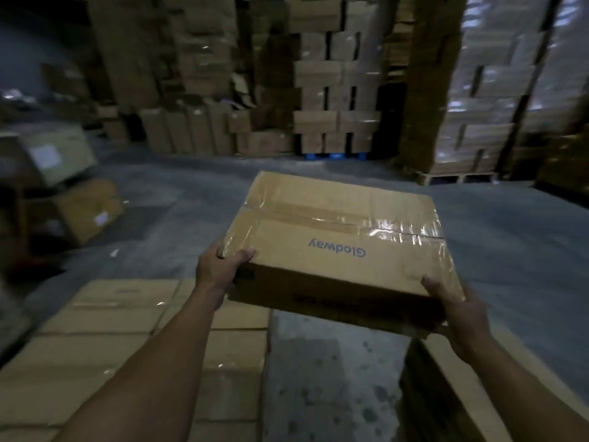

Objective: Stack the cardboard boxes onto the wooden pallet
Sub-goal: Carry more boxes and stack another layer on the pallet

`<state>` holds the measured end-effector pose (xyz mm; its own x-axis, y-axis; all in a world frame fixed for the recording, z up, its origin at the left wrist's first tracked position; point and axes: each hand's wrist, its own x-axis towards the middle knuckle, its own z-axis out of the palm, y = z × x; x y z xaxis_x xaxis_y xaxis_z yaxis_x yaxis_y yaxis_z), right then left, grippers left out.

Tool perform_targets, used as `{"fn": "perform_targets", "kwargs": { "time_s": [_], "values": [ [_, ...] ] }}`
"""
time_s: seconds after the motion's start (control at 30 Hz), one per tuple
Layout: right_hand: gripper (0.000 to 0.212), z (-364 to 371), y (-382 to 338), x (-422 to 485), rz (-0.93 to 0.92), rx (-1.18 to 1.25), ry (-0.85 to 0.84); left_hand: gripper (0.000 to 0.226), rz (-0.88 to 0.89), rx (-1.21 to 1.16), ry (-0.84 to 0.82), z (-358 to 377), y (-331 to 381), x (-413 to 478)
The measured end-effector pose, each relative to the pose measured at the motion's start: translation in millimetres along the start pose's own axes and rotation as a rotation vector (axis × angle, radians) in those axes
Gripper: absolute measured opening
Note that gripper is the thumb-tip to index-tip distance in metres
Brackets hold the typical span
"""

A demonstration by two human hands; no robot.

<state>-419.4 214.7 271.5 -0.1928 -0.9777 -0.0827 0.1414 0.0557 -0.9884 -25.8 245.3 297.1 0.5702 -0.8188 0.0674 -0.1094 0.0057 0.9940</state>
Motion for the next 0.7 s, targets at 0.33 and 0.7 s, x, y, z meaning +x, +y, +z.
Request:
{"fn": "perform_targets", "kwargs": {
  "time_s": [0.33,0.7],
  "values": [
    [0.032,246.3,59.6,-74.2,-0.008,-0.031,-0.219,0.037,-0.036,-0.034,0.163,-262.0,-55.7,53.5],
    [0.023,466.9,127.3,-176.5,-0.006,-0.076,-0.092,0.032,-0.084,-0.045,0.043,-470.9,-116.5,188.3]
  ]
}}
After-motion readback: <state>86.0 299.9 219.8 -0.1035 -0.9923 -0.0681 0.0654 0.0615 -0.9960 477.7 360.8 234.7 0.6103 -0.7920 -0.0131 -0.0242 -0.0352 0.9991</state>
